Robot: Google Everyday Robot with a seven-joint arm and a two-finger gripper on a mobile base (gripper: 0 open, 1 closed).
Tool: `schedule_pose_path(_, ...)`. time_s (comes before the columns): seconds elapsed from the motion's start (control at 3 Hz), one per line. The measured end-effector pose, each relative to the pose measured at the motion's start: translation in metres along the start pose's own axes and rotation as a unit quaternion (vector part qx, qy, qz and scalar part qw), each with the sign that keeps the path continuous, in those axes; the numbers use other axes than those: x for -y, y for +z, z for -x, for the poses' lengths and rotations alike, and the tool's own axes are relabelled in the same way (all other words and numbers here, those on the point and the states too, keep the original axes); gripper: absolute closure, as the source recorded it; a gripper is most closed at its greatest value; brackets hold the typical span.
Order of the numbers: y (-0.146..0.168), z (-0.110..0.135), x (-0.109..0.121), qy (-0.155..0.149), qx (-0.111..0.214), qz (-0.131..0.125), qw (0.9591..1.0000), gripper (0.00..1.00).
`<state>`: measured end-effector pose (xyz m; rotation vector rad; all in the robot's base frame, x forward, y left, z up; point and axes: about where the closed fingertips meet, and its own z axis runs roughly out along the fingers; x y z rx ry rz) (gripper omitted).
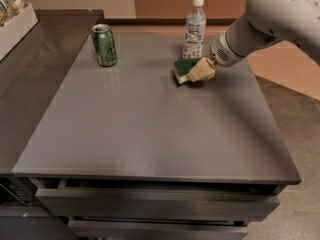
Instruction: Move sponge near blue plastic bottle
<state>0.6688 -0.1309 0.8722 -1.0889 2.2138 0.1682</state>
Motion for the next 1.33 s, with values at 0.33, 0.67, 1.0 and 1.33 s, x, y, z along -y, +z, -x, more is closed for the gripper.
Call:
schedule_pose_path(0.33,0.0015,0.0003,-0.0014,-0.001,-0.001,0.002,1.0,0.35)
schedule_pose_path(0.67,0.0029,0.0006,-0.0025,-0.001,-0.001,0.003,1.0,0.13)
schedule_pose_path(1.0,0.0044,0.0008,-0.0037,-0.002,-0.002,0.004,1.0,0.0)
schedule_pose_path(1.33,0.0045,0.0008,-0.0038,-0.002,-0.002,0.004,1.0,0.0)
